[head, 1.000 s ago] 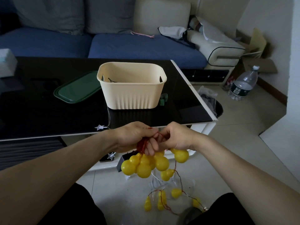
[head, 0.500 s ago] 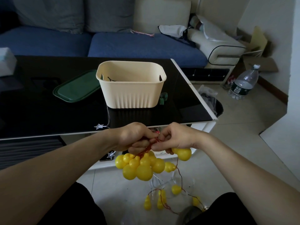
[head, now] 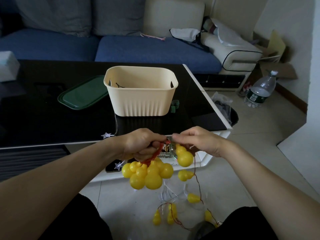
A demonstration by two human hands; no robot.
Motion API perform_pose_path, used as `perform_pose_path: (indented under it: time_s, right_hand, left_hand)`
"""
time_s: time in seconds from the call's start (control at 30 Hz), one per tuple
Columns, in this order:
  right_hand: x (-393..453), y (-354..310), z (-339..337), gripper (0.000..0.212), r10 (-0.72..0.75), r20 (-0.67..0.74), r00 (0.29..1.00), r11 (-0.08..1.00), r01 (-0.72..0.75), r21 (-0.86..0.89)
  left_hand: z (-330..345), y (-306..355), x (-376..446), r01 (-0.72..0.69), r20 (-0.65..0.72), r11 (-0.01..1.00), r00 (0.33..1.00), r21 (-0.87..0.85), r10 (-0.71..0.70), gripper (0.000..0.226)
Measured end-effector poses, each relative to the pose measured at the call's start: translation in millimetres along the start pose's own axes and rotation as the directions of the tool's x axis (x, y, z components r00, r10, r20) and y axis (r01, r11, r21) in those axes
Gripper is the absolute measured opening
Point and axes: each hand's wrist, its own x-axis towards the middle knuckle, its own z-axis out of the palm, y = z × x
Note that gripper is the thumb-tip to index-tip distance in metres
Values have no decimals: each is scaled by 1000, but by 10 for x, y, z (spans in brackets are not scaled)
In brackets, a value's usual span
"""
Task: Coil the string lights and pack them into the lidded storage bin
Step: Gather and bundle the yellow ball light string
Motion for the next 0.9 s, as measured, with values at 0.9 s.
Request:
perform_pose_path:
  time_s: [0.9]
  right_hand:
    - [-202, 448, -429, 42, 217, -328, 919, 967, -248, -55]
  left_hand:
    - [-146, 60, 8, -118, -472, 944, 880, -309, -45, 45]
